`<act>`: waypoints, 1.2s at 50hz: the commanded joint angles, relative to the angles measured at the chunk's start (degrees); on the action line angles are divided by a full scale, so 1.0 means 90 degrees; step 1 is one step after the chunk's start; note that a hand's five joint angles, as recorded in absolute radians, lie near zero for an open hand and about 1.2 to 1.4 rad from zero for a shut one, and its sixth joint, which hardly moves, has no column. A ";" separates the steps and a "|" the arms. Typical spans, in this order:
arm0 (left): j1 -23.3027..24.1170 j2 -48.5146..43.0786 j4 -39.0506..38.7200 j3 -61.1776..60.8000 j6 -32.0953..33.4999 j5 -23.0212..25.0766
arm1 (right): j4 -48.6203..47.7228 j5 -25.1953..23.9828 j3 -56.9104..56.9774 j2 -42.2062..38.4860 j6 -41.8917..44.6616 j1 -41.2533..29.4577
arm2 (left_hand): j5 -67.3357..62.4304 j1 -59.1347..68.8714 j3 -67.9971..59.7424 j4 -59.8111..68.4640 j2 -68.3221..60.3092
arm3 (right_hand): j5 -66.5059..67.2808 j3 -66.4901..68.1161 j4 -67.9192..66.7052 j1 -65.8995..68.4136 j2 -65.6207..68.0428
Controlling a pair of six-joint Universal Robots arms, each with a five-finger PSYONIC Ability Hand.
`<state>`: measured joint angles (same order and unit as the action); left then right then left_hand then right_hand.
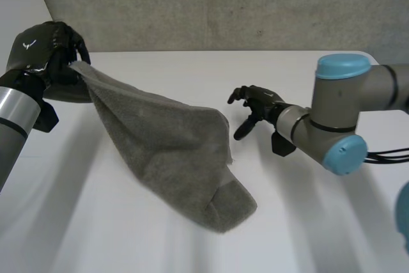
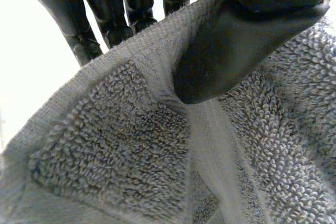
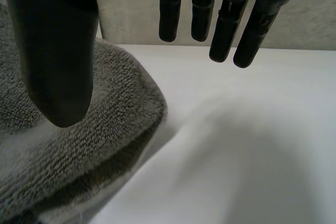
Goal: Fold the towel.
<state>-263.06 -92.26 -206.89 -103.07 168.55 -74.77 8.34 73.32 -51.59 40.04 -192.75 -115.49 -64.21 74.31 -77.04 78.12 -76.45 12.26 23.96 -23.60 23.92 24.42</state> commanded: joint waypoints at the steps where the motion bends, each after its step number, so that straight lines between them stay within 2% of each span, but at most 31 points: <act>1: 0.0040 0.0427 -0.0410 -0.0383 -0.0016 0.0212 | 0.0761 -0.0002 0.1998 -0.1340 0.0010 -0.0273 | -0.0644 0.0632 -0.0328 0.0209 -0.0394 | 0.0011 -0.0177 0.0138 -0.0173 -0.0228; 2: 0.0040 0.0427 -0.0410 -0.0384 -0.0016 0.0212 | 0.0763 -0.0002 0.2002 -0.1343 0.0010 -0.0274 | -0.0644 0.0632 -0.0328 0.0209 -0.0394 | 0.0011 -0.0177 0.0138 -0.0173 -0.0228; 7: 0.0030 0.0671 -0.0518 -0.0452 -0.0046 0.0231 | 0.1484 -0.0167 0.3659 -0.2386 0.0000 -0.0313 | -0.0644 0.0632 -0.0328 0.0209 -0.0394 | -0.0101 -0.0289 0.0250 -0.0285 -0.0340; 11: 0.0011 0.0788 -0.0518 -0.0452 -0.0046 0.0231 | 0.1505 -0.0236 0.3936 -0.2564 0.0000 -0.0313 | -0.0644 0.0632 -0.0328 0.0209 -0.0394 | 0.0011 -0.0177 0.0138 -0.0173 -0.0228; 12: -0.0009 0.0837 -0.0527 -0.0443 -0.0046 0.0231 | 0.1505 -0.0294 0.3936 -0.2574 0.0000 -0.0313 | -0.0644 0.0632 -0.0328 0.0209 -0.0394 | 0.0252 0.0064 -0.0103 0.0067 0.0012; 13: -0.0019 0.0847 -0.0556 -0.0443 -0.0046 0.0231 | 0.1505 -0.0382 0.3936 -0.2574 0.0000 -0.0313 | -0.0644 0.0632 -0.0328 0.0209 -0.0394 | 0.1235 0.1047 -0.1086 0.1050 0.0995; 14: -0.0019 0.0847 -0.0557 -0.0443 -0.0046 0.0231 | 0.1505 -0.0383 0.3936 -0.2574 0.0000 -0.0313 | -0.0644 0.0632 -0.0328 0.0209 -0.0394 | 0.1244 0.1057 -0.1096 0.1060 0.1005; 16: -0.0058 0.0847 -0.0625 -0.0423 -0.0036 0.0231 | 0.1534 -0.0538 0.3936 -0.2525 0.0000 -0.0322 | -0.0644 0.0632 -0.0328 0.0209 -0.0394 | 0.4702 0.4514 -0.4553 0.4517 0.4462; 17: -0.0058 0.0847 -0.0625 -0.0423 -0.0036 0.0231 | 0.1534 -0.0539 0.3936 -0.2525 0.0000 -0.0322 | -0.0644 0.0632 -0.0328 0.0209 -0.0394 | 0.4721 0.4533 -0.4572 0.4536 0.4481; 18: -0.0077 0.0837 -0.0644 -0.0404 -0.0046 0.0231 | 0.1553 -0.0597 0.3936 -0.2438 0.0000 -0.0322 | -0.0644 0.0632 -0.0328 0.0209 -0.0394 | 0.6398 0.6210 -0.6249 0.6214 0.6159; 23: -0.0097 0.0672 -0.0674 -0.0170 -0.0046 0.0222 | 0.1661 -0.0832 0.3945 -0.1834 0.0010 -0.0265 | -0.0644 0.0632 -0.0328 0.0209 -0.0394 | 0.6415 0.6227 -0.6266 0.6231 0.6176; 28: -0.0097 -0.0208 -0.0869 0.0700 0.0013 0.0173 | 0.1563 -0.0832 0.4209 -0.1080 0.0059 -0.0117 | -0.0644 0.0632 -0.0328 0.0209 -0.0394 | 0.6415 0.6227 -0.6266 0.6231 0.6176; 30: -0.0097 -0.0916 -0.0830 0.1807 0.0013 0.0114 | 0.1175 -0.0696 0.4733 -0.0759 0.0098 -0.0059 | -0.0644 0.0632 -0.0328 0.0209 -0.0394 | 0.6415 0.6227 -0.6266 0.6231 0.6176; 33: -0.0087 -0.1262 -0.0781 0.2448 0.0003 0.0095 | 0.0890 -0.0500 0.5020 -0.0611 0.0108 -0.0059 | -0.0644 0.0632 -0.0328 0.0209 -0.0394 | 0.6415 0.6227 -0.6266 0.6231 0.6176; 35: 0.0010 -0.1836 -0.0568 0.3808 0.0003 -0.0148 | 0.0307 0.0150 0.5418 -0.0310 0.0195 -0.0059 | -0.0644 0.0632 -0.0328 0.0209 -0.0394 | 0.6415 0.6227 -0.6266 0.6231 0.6176; 36: 0.0010 -0.1838 -0.0566 0.3815 0.0003 -0.0149 | 0.0304 0.0154 0.5420 -0.0308 0.0196 -0.0059 | -0.0644 0.0632 -0.0328 0.0209 -0.0394 | 0.6415 0.6227 -0.6266 0.6231 0.6176; 38: 0.0011 -0.2237 -0.0285 0.5069 0.0013 -0.0548 | -0.0357 0.0854 0.5508 0.0032 0.0652 -0.0068 | -0.0644 0.0632 -0.0328 0.0209 -0.0394 | 0.6415 0.6227 -0.6266 0.6231 0.6176; 41: 0.0020 -0.2366 -0.0166 0.5544 0.0013 -0.0745 | -0.0624 0.1082 0.5459 0.0131 0.1094 -0.0098 | -0.0644 0.0632 -0.0328 0.0209 -0.0394 | 0.6415 0.6227 -0.6266 0.6231 0.6176; 43: 0.0020 -0.2512 0.0028 0.6089 0.0013 -0.0959 | -0.0819 0.1063 0.5197 0.0200 0.2260 -0.0156 | -0.0644 0.0632 -0.0328 0.0209 -0.0394 | 0.6415 0.6227 -0.6266 0.6231 0.6176; 44: 0.0020 -0.2512 0.0029 0.6091 0.0013 -0.0960 | -0.0819 0.1062 0.5195 0.0200 0.2266 -0.0156 | -0.0644 0.0632 -0.0328 0.0209 -0.0394 | 0.6415 0.6227 -0.6266 0.6231 0.6176; 46: 0.0011 -0.2493 0.0185 0.5946 0.0013 -0.0980 | -0.0422 0.0626 0.4710 0.0190 0.3500 -0.0341 | -0.0644 0.0632 -0.0328 0.0209 -0.0394 | 0.6415 0.6227 -0.6266 0.6231 0.6176; 47: 0.0011 -0.2493 0.0186 0.5944 0.0013 -0.0980 | -0.0419 0.0623 0.4707 0.0190 0.3506 -0.0342 | -0.0644 0.0632 -0.0328 0.0209 -0.0394 | 0.6415 0.6227 -0.6266 0.6231 0.6176; 49: 0.0011 -0.2444 0.0322 0.5197 0.0032 -0.0941 | 0.0348 0.0166 0.3940 0.0141 0.4595 -0.0556 | -0.0644 0.0632 -0.0328 0.0209 -0.0394 | 0.6415 0.6227 -0.6266 0.6231 0.6176; 50: 0.0001 -0.2415 0.0332 0.4690 0.0042 -0.0854 | 0.0720 0.0106 0.3481 0.0131 0.5016 -0.0567 | -0.0644 0.0632 -0.0328 0.0209 -0.0394 | 0.6415 0.6227 -0.6266 0.6231 0.6176; 51: 0.0001 -0.2415 0.0332 0.4684 0.0042 -0.0853 | 0.0723 0.0105 0.3477 0.0131 0.5020 -0.0567 | -0.0644 0.0632 -0.0328 0.0209 -0.0394 | 0.6415 0.6227 -0.6266 0.6231 0.6176; 53: 0.0001 -0.2376 0.0332 0.3655 0.0052 -0.0426 | 0.1075 0.0144 0.2979 0.0141 0.5342 -0.0576 | -0.0644 0.0632 -0.0328 0.0209 -0.0394 | 0.6415 0.6227 -0.6266 0.6231 0.6176; 54: 0.0001 -0.2376 0.0332 0.3649 0.0052 -0.0423 | 0.1365 0.0164 0.2360 0.0151 0.5516 -0.0567 | -0.0644 0.0632 -0.0328 0.0209 -0.0394 | 0.6415 0.6227 -0.6266 0.6231 0.6176; 55: -0.0009 -0.2385 0.0313 0.3118 0.0062 -0.0162 | 0.1368 0.0164 0.2354 0.0151 0.5518 -0.0567 | -0.0644 0.0632 -0.0328 0.0209 -0.0394 | 0.6415 0.6227 -0.6266 0.6231 0.6176; 56: -0.0057 -0.2414 0.0293 0.2600 0.0120 0.0111 | 0.1416 0.0193 0.1735 0.0199 0.5527 -0.0557 | -0.0644 0.0632 -0.0328 0.0209 -0.0394 | 0.6415 0.6227 -0.6266 0.6231 0.6176; 57: -0.0058 -0.2415 0.0293 0.2595 0.0120 0.0114 | 0.1359 0.0193 0.1226 0.0229 0.5528 -0.0538 | -0.0644 0.0632 -0.0328 0.0209 -0.0394 | 0.6415 0.6227 -0.6266 0.6231 0.6176; 60: -0.0136 -0.2463 0.0254 0.1807 0.0470 0.0542 | 0.1222 0.0203 0.0772 0.0307 0.5528 -0.0528 | -0.0644 0.0632 -0.0328 0.0209 -0.0394 | 0.6415 0.6227 -0.6266 0.6231 0.6176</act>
<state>-263.37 -114.01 -203.97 -73.98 169.56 -76.48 19.27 74.67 -32.51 41.72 -143.13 -120.62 -64.65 74.71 -77.08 78.15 -76.73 65.54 76.61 -76.91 75.47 74.79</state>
